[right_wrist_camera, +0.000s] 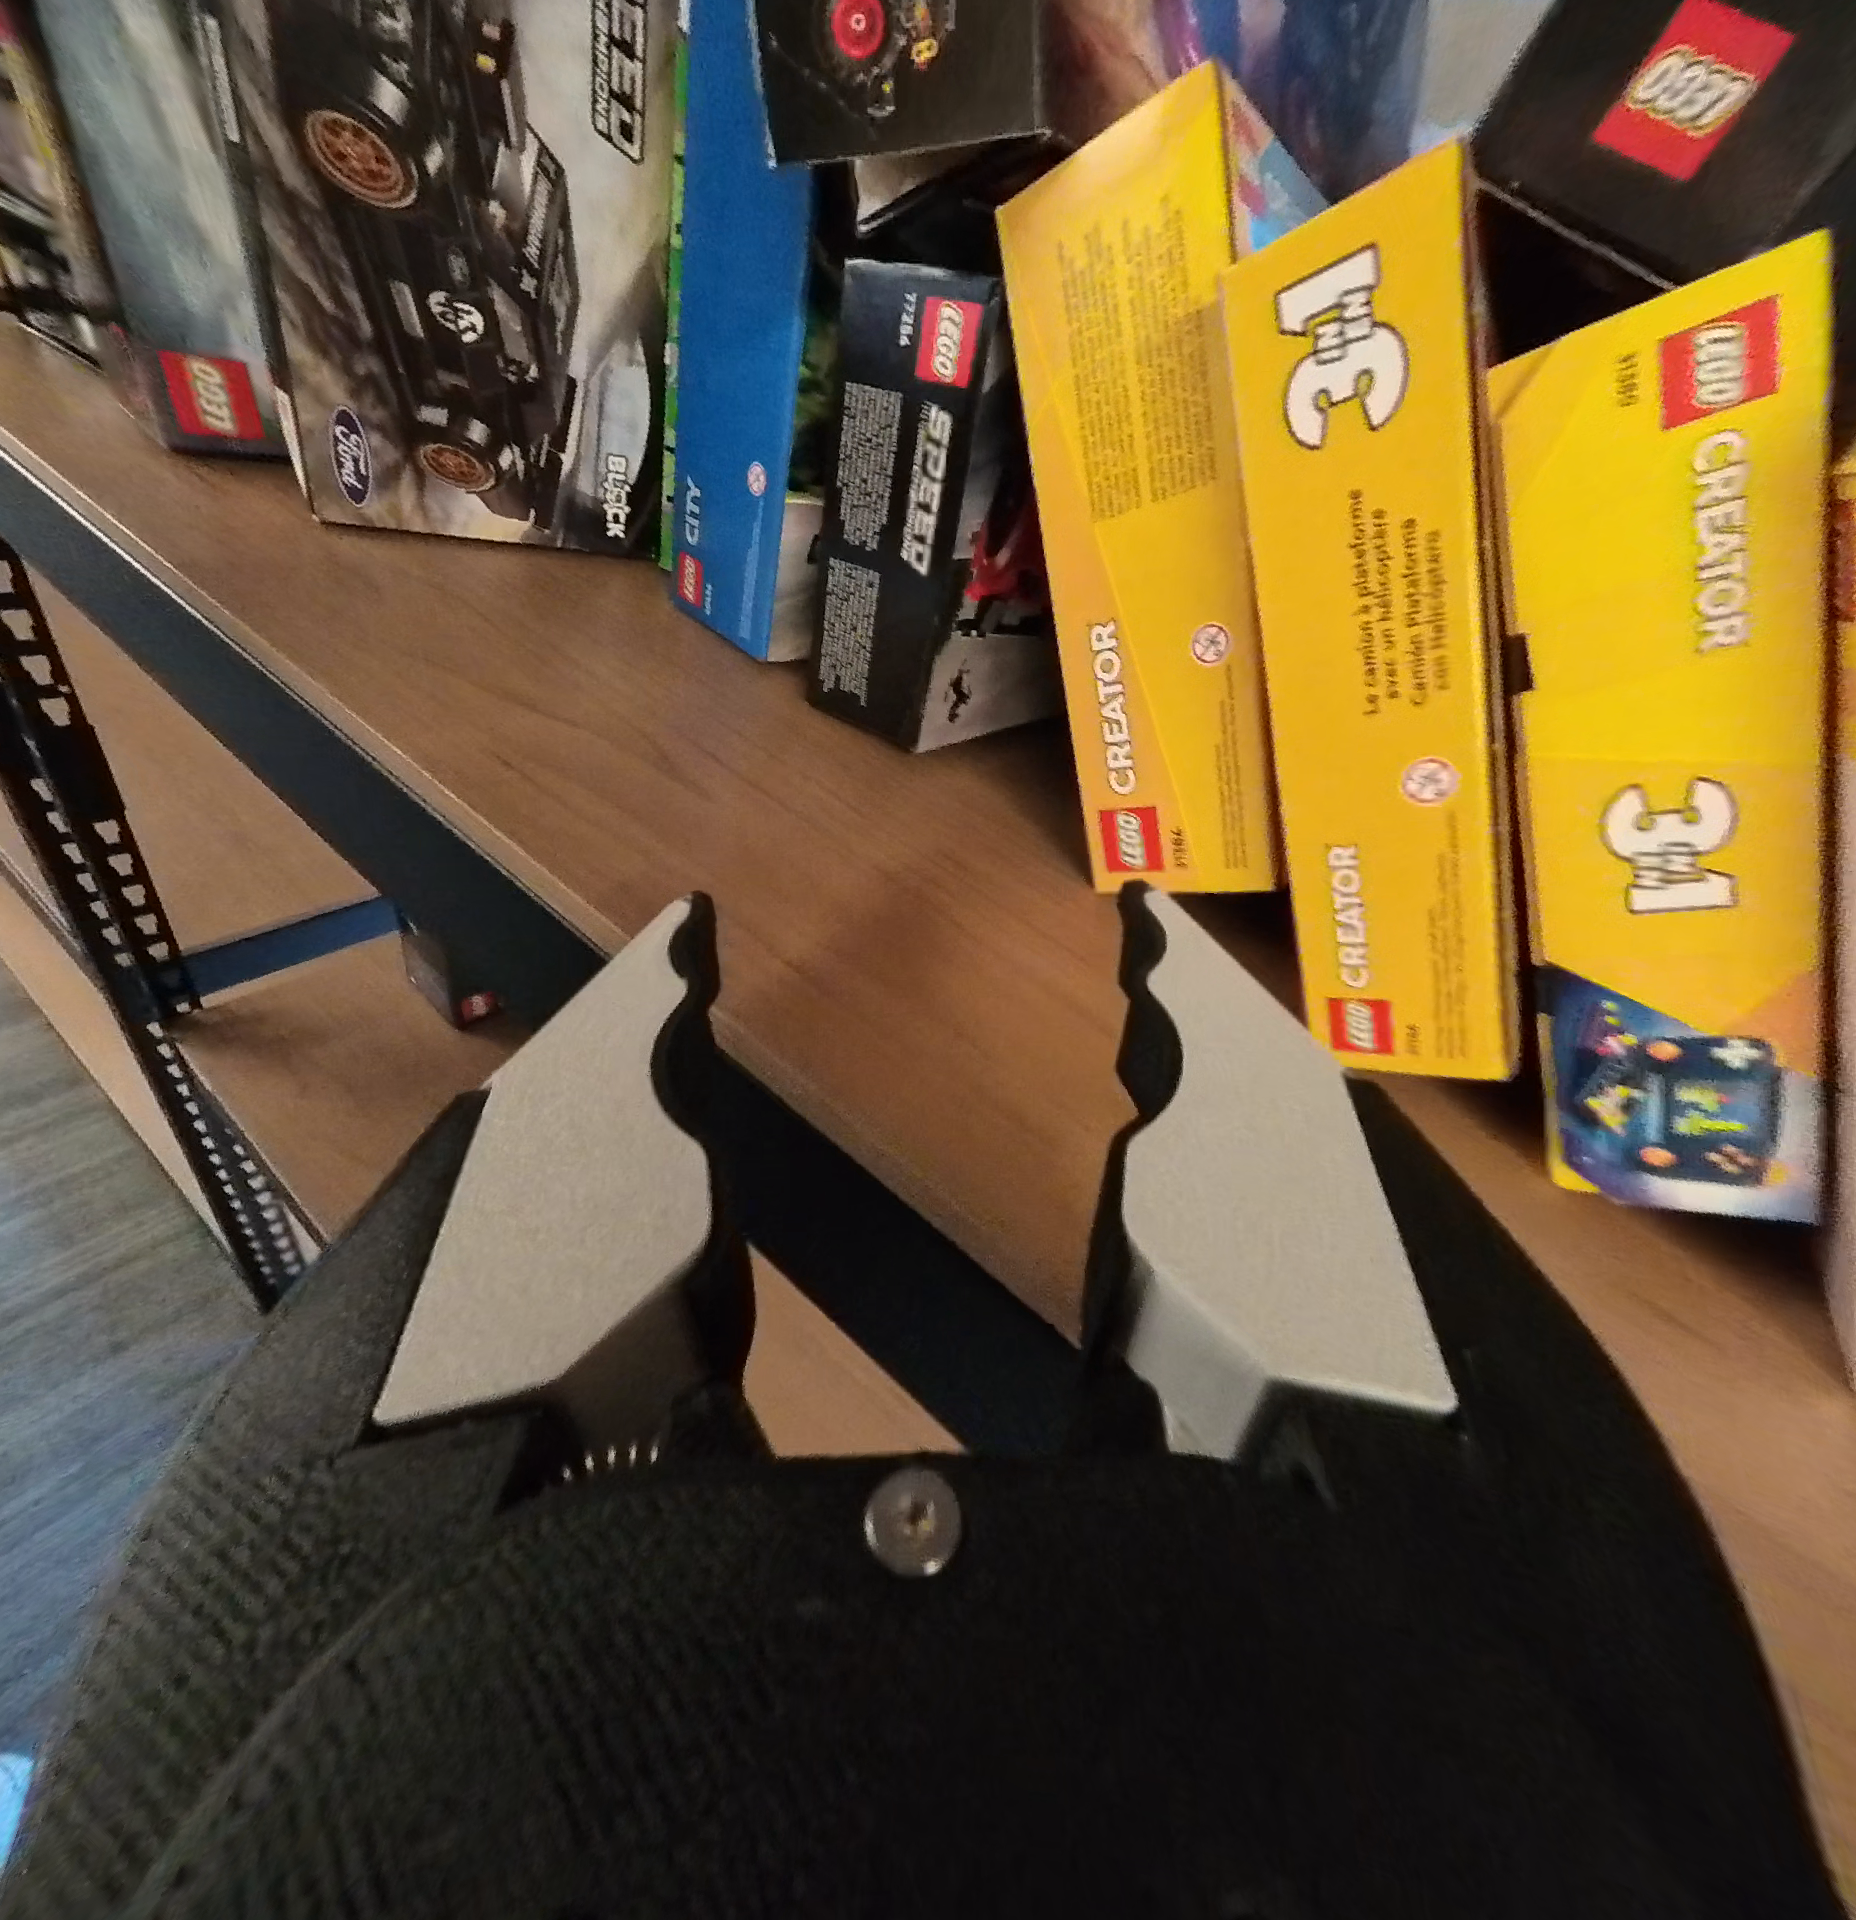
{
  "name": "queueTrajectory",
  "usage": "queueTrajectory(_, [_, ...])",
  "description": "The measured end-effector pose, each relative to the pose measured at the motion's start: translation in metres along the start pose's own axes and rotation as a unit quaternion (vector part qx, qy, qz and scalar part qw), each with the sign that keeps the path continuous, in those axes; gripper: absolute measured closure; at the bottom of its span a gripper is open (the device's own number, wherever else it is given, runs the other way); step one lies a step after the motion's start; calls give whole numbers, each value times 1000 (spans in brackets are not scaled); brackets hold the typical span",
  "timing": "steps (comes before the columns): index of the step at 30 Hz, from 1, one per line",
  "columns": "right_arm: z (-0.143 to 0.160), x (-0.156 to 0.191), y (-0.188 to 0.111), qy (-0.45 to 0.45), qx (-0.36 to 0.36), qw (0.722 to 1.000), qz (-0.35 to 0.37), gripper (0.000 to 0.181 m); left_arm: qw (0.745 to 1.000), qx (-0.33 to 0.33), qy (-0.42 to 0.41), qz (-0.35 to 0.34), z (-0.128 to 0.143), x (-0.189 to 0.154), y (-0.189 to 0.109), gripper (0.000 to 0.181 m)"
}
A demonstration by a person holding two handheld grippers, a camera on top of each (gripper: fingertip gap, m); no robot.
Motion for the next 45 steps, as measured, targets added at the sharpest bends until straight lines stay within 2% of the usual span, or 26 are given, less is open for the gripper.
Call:
queueTrajectory(4, [10, 13, 15, 24, -8, 999, -37, 102, 1000, 5, 1, 10, 1, 0, -22, 67])
queueTrajectory(6, [9, 20, 20, 10, -16, 998, -60, 107, 1000, 1, 0, 15, 2, 1, -35, 67])
queueTrajectory(10, [-5, 29, 26, -60, -33, 995, -76, 110, 999, -14, 1, 42, 6, 7, -55, 67])
queueTrajectory(13, [-21, 44, 37, -37, -49, 989, -136, 112, 997, -21, 1, 75, 8, 14, -65, 68])
queueTrajectory(18, [-51, 97, 65, 12, -74, 958, -277, 117, 989, -45, 2, 142, 13, 29, -73, 68])
queueTrajectory(23, [-72, 173, 117, -16, -53, 937, -345, 112, 975, -78, 2, 209, 18, 40, -79, 68])
queueTrajectory(28, [-90, 241, 181, -47, -37, 940, -335, 101, 955, -112, -5, 273, 22, 50, -79, 69])
queueTrajectory(33, [-84, 275, 240, -31, -3, 966, -256, 100, 930, -152, -19, 334, 25, 57, -72, 69])
queueTrajectory(36, [-78, 288, 255, 7, -10, 963, -269, 100, 917, -175, -32, 356, 27, 58, -67, 69])
queueTrajectory(40, [-72, 293, 270, 54, -9, 957, -284, 96, 912, -185, -90, 355, 39, 60, -63, 69])
queueTrajectory(43, [-74, 293, 276, 88, 2, 942, -325, 82, 913, -164, -70, 366, 49, 55, -61, 66])
queueTrajectory(45, [-76, 291, 279, 113, 8, 931, -348, 79, 919, -151, -52, 359, 50, 54, -62, 64])
Point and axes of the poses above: each gripper's, where its closed fingertips meet, y out along the fingers, z out of its underside, x = y × z across the jaws, the point moved 9 cm from there along -y, back along the fingers, and after that the axes turned 12 degrees about y, right-handed, at the moved point
